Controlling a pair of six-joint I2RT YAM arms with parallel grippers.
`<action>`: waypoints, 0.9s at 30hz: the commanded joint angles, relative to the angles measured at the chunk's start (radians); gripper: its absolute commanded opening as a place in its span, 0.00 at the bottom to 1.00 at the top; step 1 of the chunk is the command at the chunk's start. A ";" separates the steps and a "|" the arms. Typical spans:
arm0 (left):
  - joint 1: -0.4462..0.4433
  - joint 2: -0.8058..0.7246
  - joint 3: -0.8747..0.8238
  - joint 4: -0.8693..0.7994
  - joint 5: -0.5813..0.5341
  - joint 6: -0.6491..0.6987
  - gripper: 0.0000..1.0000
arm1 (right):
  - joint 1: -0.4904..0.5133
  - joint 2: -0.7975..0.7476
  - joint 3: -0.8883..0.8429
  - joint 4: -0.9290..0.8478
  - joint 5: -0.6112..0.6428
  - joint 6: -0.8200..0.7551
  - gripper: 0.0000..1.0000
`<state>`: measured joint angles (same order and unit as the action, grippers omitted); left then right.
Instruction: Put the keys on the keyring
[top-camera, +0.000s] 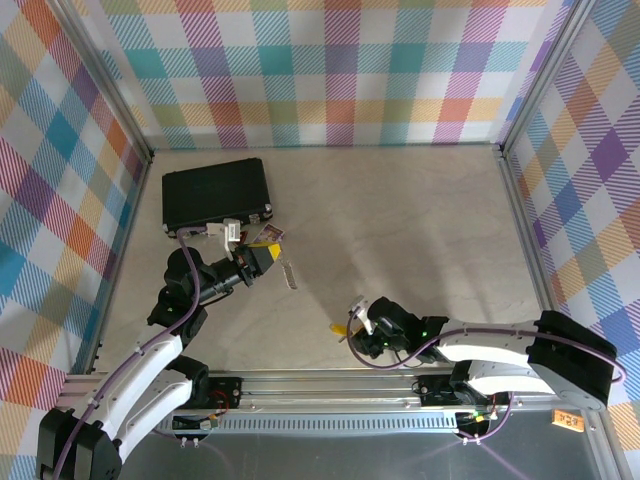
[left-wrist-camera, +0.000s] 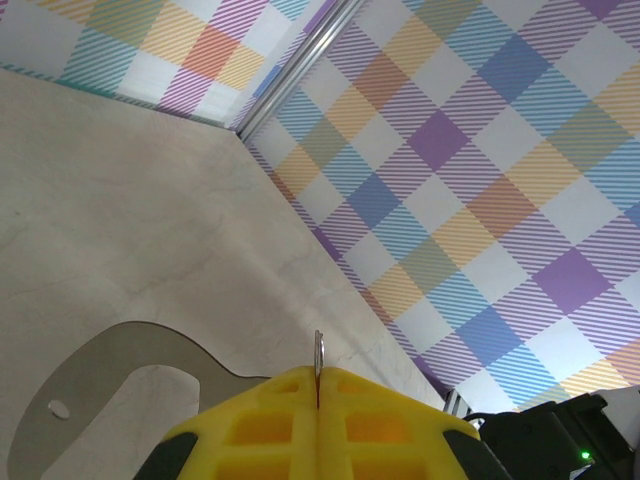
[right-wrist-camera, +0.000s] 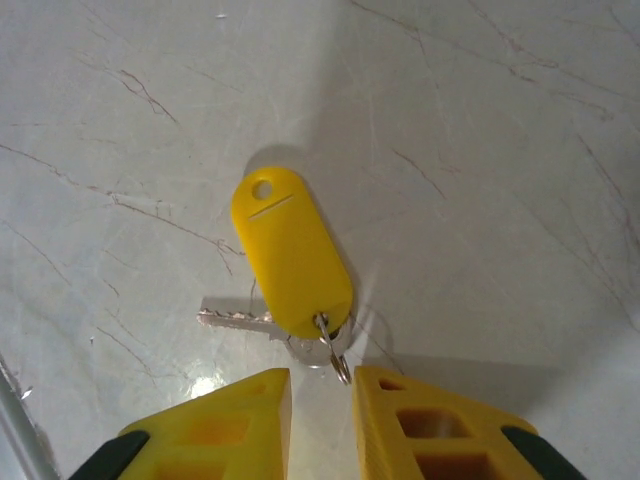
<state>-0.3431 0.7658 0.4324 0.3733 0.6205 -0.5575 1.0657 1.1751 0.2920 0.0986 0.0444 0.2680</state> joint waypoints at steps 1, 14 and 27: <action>0.016 -0.019 -0.003 0.061 0.020 0.001 0.00 | 0.000 0.026 0.026 0.033 -0.009 -0.026 0.23; 0.015 -0.017 -0.009 0.072 0.019 -0.002 0.00 | -0.017 -0.045 0.029 -0.003 0.012 0.014 0.50; 0.016 -0.022 -0.007 0.077 0.022 -0.003 0.00 | -0.092 -0.007 0.044 0.006 -0.153 -0.036 0.44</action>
<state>-0.3431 0.7616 0.4282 0.3958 0.6205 -0.5579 0.9749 1.1389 0.3054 0.0925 -0.0422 0.2630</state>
